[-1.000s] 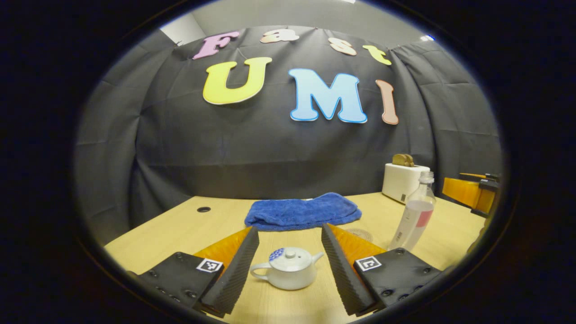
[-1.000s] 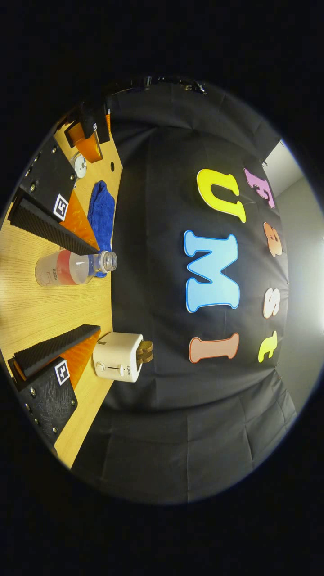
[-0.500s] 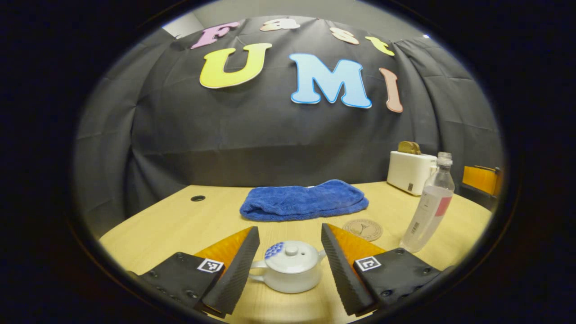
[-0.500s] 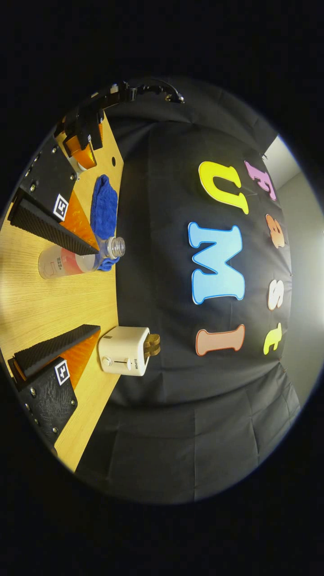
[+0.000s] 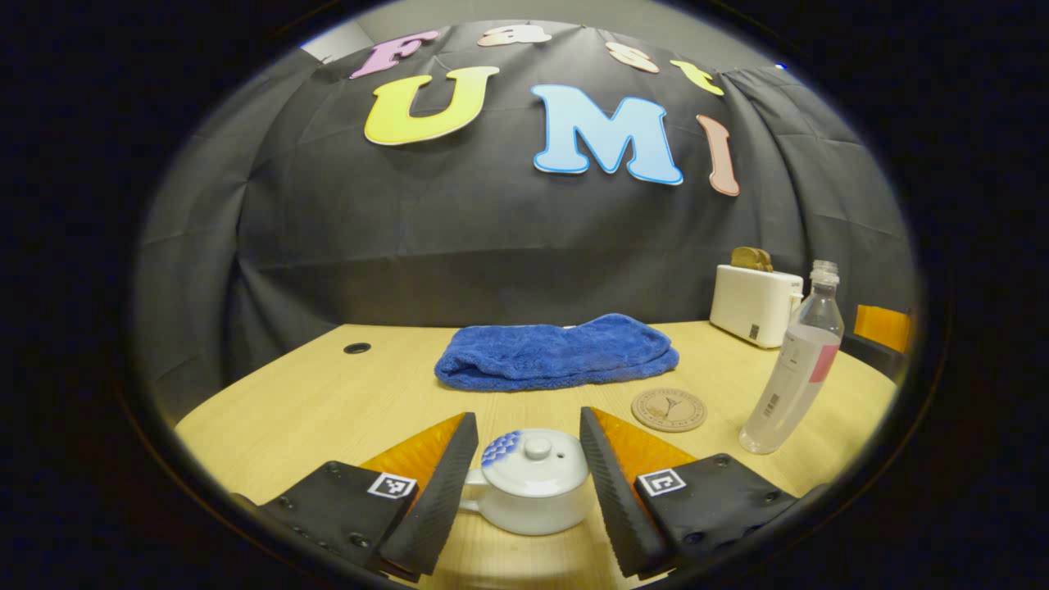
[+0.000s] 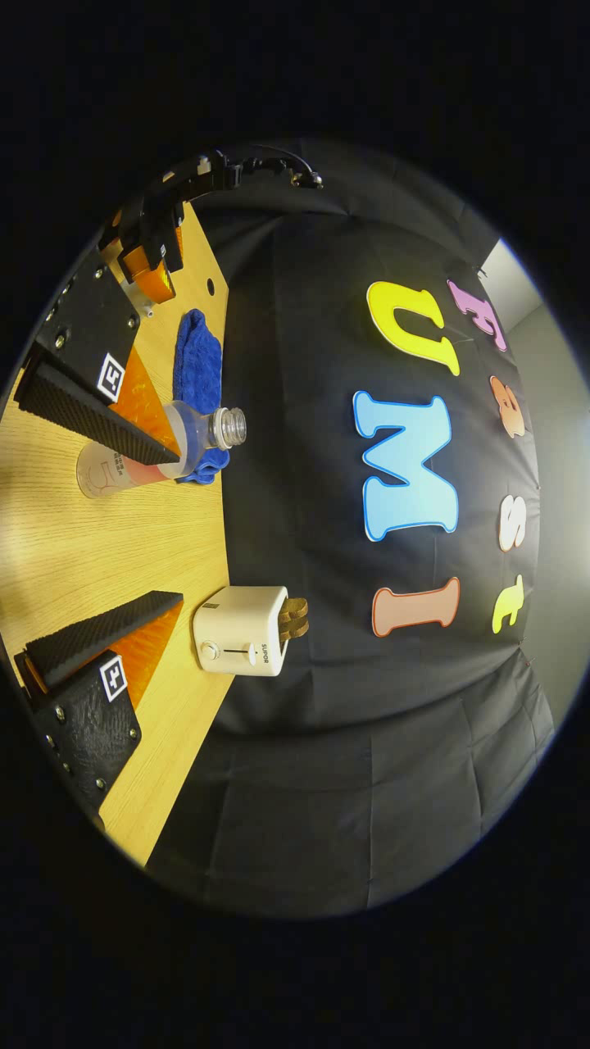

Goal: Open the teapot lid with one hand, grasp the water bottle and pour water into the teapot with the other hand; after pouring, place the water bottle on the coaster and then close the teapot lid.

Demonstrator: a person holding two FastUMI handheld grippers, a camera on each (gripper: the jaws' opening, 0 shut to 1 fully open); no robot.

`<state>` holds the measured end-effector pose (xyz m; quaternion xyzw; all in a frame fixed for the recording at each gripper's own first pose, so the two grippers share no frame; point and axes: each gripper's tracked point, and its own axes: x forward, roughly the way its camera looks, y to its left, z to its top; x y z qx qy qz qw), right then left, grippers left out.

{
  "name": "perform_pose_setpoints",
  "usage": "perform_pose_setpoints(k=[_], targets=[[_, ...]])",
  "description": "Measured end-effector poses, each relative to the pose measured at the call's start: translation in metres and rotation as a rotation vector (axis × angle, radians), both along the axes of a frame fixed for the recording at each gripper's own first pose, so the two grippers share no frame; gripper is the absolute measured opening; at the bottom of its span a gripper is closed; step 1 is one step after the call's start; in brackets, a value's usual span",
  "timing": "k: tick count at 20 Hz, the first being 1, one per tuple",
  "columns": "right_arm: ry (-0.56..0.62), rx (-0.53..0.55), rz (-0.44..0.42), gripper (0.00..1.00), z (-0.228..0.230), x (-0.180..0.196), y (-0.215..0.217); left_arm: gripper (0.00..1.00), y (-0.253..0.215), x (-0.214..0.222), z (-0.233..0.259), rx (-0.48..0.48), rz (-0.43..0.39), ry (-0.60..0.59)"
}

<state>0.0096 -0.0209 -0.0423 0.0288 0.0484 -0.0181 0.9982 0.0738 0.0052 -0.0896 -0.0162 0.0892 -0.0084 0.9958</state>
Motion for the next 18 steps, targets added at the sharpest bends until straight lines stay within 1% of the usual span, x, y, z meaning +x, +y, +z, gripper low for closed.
perform_pose_setpoints(k=[2, 4, 8, 10, 14, 18], targets=[[0.004, 0.003, -0.002, 0.96, -0.001, 0.0, -0.001, 0.77, 0.0, 0.001, 0.002, 0.004, 0.001, -0.001], [0.009, 0.003, -0.003, 0.96, -0.004, -0.001, -0.001, 0.75, 0.001, 0.0, 0.003, -0.004, -0.002, -0.005], [0.027, 0.014, -0.003, 0.96, -0.01, 0.0, -0.001, 0.67, 0.005, 0.002, 0.01, 0.006, 0.003, -0.023], [0.034, 0.022, -0.001, 0.96, -0.012, 0.001, -0.001, 0.43, 0.004, 0.002, 0.008, 0.017, -0.003, -0.018], [0.039, 0.026, -0.001, 0.96, -0.015, 0.002, -0.001, 0.43, 0.001, 0.003, 0.009, 0.037, -0.017, -0.006], [0.041, 0.018, -0.004, 0.96, -0.016, 0.002, -0.001, 0.44, 0.002, 0.006, 0.008, 0.037, -0.021, 0.024]])
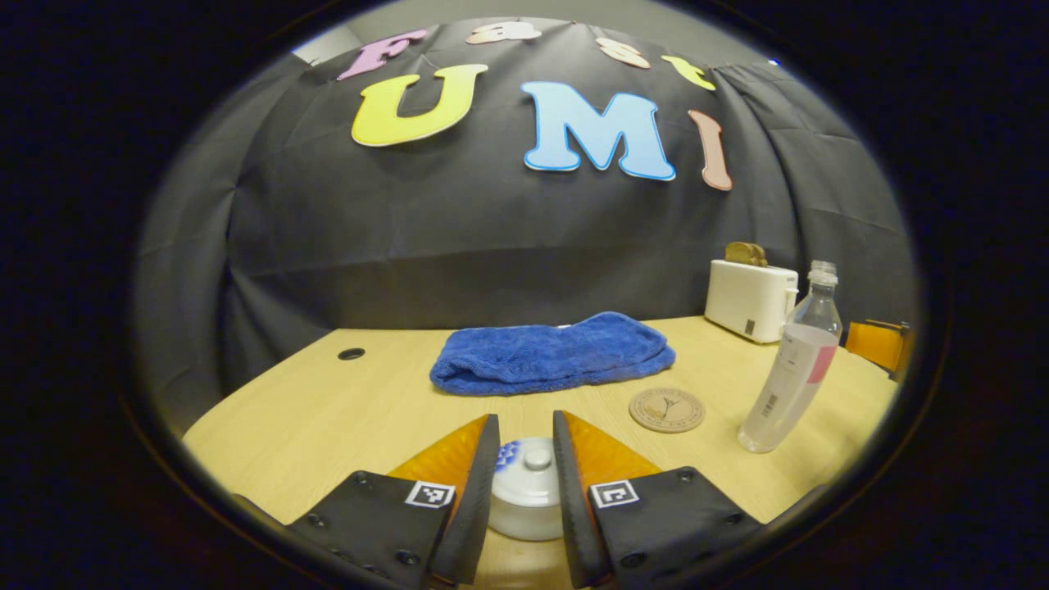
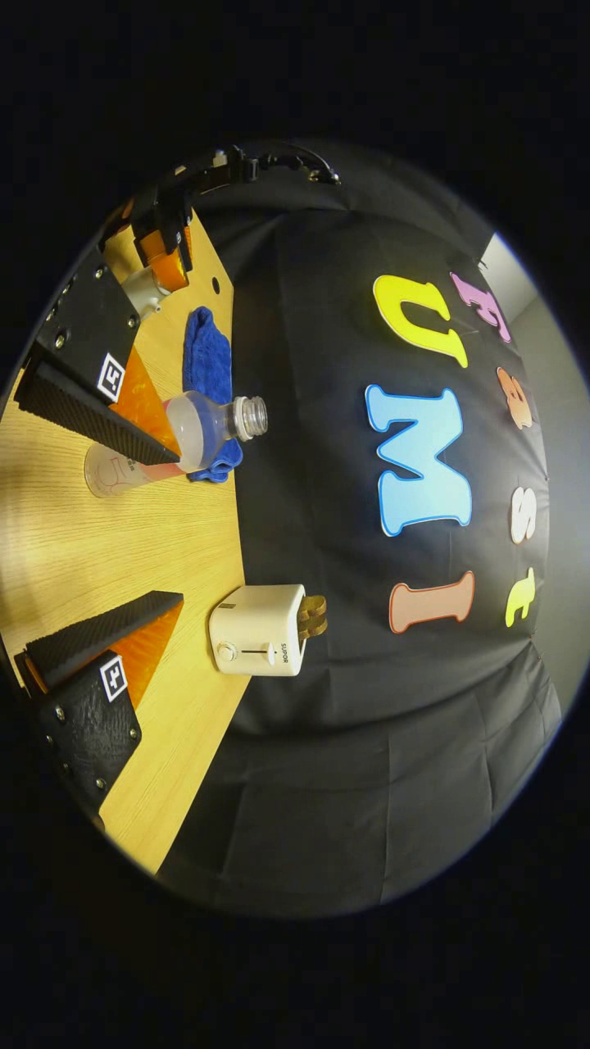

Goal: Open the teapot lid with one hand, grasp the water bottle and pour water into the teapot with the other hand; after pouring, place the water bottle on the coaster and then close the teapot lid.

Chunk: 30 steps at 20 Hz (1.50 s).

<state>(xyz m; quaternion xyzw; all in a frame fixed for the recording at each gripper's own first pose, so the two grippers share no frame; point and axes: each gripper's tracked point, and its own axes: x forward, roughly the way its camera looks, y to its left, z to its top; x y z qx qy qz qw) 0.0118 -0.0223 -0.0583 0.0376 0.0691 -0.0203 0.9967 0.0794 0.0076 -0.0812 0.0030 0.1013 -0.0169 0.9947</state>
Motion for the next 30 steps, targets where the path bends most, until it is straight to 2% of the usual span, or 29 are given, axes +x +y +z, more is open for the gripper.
perform_pose_setpoints(k=[1, 3, 7, 9, 19, 30], targets=[[0.001, 0.002, 0.0, 0.96, -0.002, 0.0, 0.0, 0.44, -0.003, 0.009, -0.001, -0.023, -0.01, -0.022], [0.006, 0.008, 0.0, 0.96, -0.003, 0.0, 0.0, 0.17, -0.004, 0.002, 0.003, -0.013, -0.008, 0.001], [0.005, 0.012, 0.0, 0.96, -0.004, 0.0, -0.001, 0.17, -0.004, 0.002, 0.002, 0.01, -0.02, 0.008], [0.005, 0.007, 0.007, 0.96, -0.004, 0.0, 0.001, 0.06, -0.001, 0.002, 0.004, -0.004, -0.006, -0.004], [-0.02, -0.008, 0.101, 0.96, 0.0, -0.001, 0.025, 0.06, -0.003, 0.005, 0.017, 0.007, -0.031, -0.021], [0.024, -0.022, 0.164, 0.96, -0.013, 0.011, 0.043, 0.07, 0.002, 0.002, 0.041, -0.005, -0.044, -0.06]])
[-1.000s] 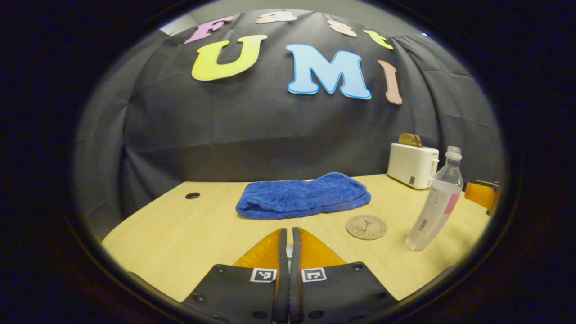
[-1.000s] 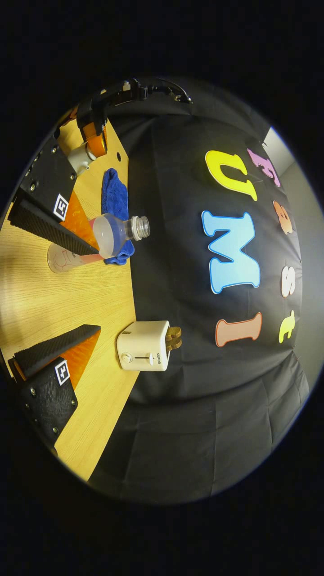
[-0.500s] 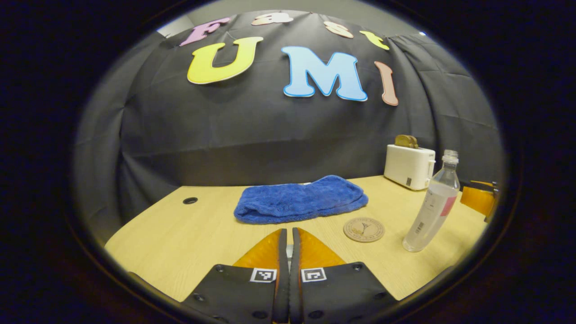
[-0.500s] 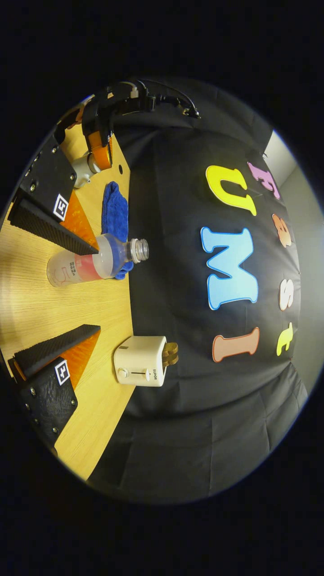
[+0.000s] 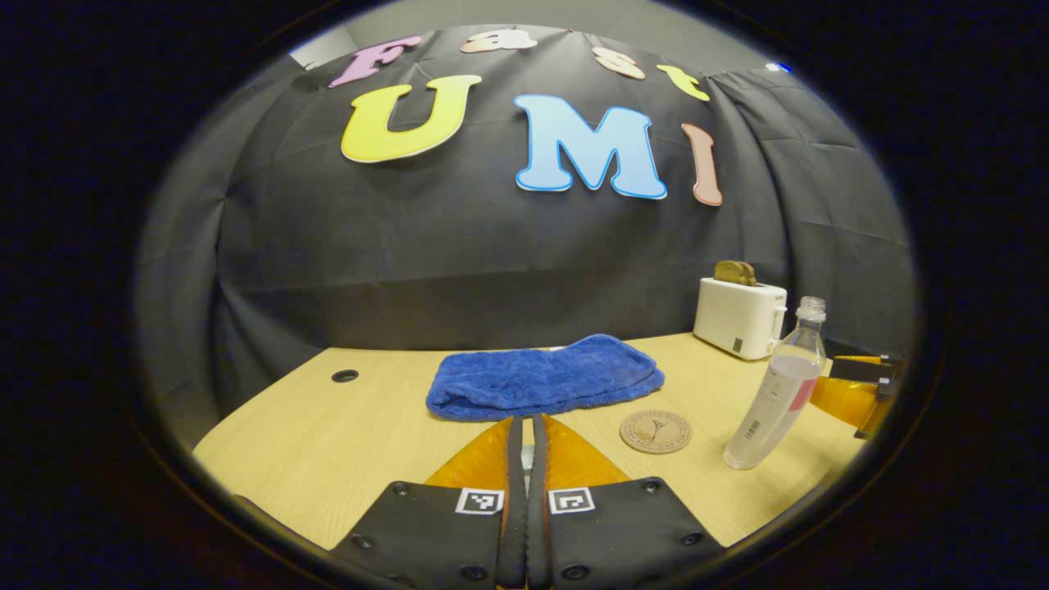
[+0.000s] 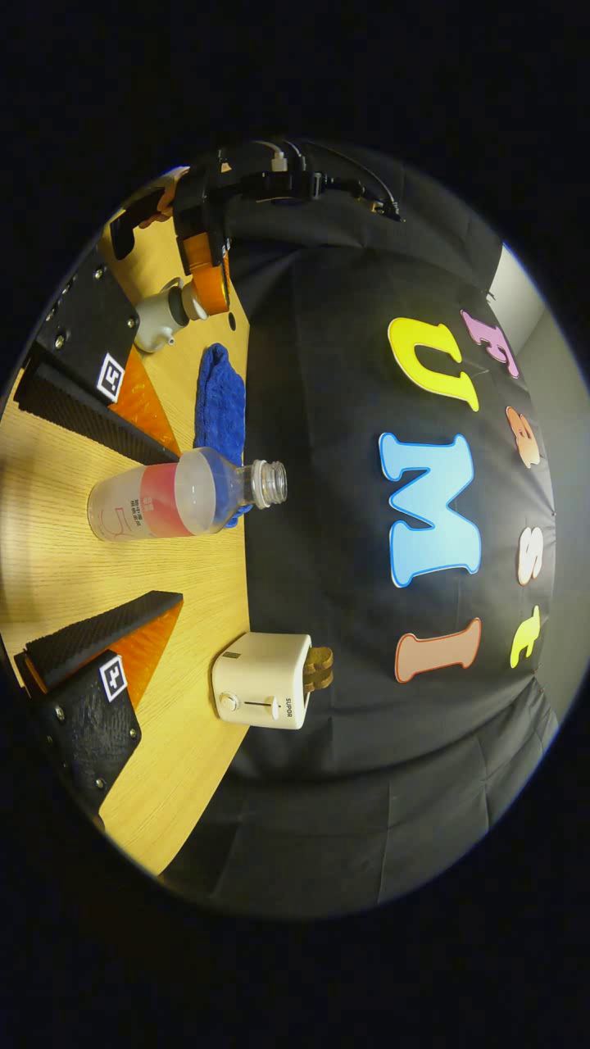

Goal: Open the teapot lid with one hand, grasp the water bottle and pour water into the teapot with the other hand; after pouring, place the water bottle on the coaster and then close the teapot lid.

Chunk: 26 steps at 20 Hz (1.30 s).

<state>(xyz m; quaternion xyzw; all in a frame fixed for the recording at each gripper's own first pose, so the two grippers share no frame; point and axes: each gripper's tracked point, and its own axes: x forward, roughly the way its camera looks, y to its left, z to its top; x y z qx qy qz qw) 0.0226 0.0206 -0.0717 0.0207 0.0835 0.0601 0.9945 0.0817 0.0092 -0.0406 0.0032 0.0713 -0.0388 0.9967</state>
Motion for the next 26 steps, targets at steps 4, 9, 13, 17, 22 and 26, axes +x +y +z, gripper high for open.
perform_pose_setpoints(k=[4, 9, 13, 17, 22, 26], targets=[[0.034, -0.003, 0.016, 0.96, -0.009, 0.005, 0.006, 0.07, 0.012, -0.004, 0.005, -0.002, 0.013, -0.009], [0.068, -0.033, 0.031, 0.96, -0.022, 0.011, 0.013, 0.07, 0.033, -0.008, 0.005, -0.014, 0.039, -0.012], [0.102, -0.056, 0.055, 0.96, -0.033, 0.017, 0.025, 0.07, 0.052, -0.013, 0.001, -0.033, 0.063, -0.004], [0.127, -0.084, 0.06, 0.96, -0.042, 0.023, 0.029, 0.07, 0.073, -0.019, -0.009, -0.046, 0.092, 0.008], [0.152, -0.09, 0.048, 0.87, -0.052, 0.03, 0.025, 0.07, 0.09, -0.023, -0.02, -0.053, 0.113, 0.025], [0.14, -0.105, 0.053, 0.77, -0.051, 0.03, 0.025, 0.07, 0.094, -0.024, -0.028, -0.064, 0.118, 0.037]])
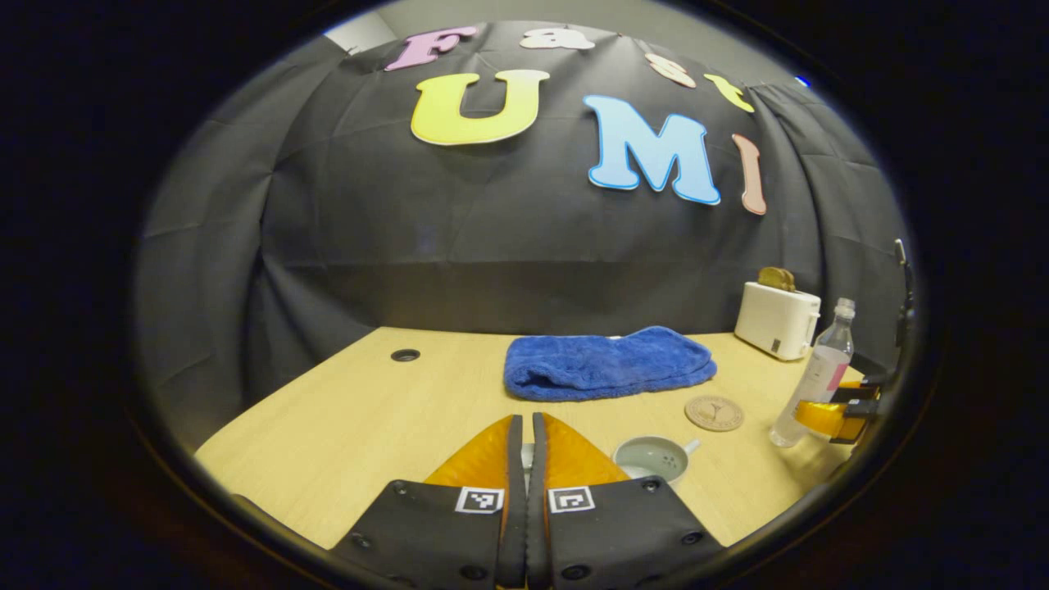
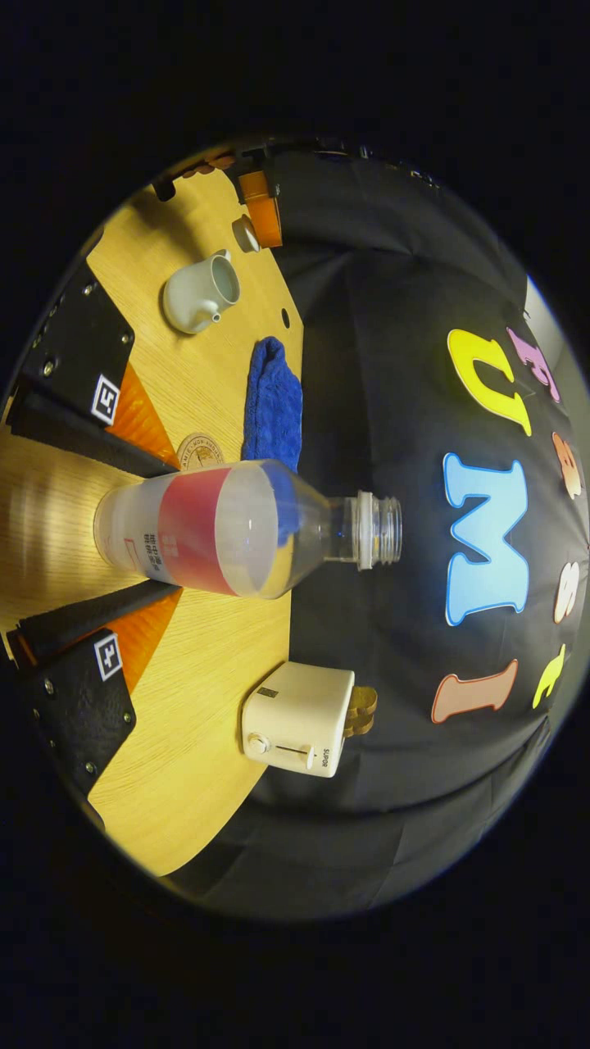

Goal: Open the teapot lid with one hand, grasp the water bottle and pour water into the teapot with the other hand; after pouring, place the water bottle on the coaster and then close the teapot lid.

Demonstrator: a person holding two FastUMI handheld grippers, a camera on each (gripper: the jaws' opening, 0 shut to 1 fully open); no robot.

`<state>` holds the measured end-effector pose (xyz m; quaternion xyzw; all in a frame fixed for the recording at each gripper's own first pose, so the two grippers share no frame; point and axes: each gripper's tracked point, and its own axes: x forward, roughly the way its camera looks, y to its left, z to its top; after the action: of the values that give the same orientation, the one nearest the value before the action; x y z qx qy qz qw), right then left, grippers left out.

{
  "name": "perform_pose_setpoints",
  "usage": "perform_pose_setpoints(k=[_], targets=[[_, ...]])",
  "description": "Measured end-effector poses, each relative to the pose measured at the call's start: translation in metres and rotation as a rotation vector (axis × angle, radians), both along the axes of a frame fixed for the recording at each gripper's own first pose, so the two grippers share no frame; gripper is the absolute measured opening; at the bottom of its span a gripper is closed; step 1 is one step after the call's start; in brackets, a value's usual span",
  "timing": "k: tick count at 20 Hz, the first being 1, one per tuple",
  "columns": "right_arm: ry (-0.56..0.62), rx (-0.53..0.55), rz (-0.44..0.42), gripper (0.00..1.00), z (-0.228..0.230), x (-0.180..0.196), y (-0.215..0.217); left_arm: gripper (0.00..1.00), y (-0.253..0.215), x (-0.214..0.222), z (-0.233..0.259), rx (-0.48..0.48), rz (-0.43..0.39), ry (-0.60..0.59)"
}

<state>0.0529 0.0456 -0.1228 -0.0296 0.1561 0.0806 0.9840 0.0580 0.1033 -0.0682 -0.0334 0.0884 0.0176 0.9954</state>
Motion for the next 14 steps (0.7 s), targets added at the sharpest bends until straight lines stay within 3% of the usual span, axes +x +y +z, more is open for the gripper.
perform_pose_setpoints(k=[5, 14], targets=[[-0.044, -0.14, -0.012, 0.76, 0.009, -0.002, -0.003, 0.07, 0.001, -0.001, -0.003, -0.008, -0.004, 0.002], [-0.188, -0.588, 0.018, 0.76, 0.053, 0.021, 0.013, 0.06, 0.011, -0.007, -0.007, -0.022, -0.004, 0.006]])
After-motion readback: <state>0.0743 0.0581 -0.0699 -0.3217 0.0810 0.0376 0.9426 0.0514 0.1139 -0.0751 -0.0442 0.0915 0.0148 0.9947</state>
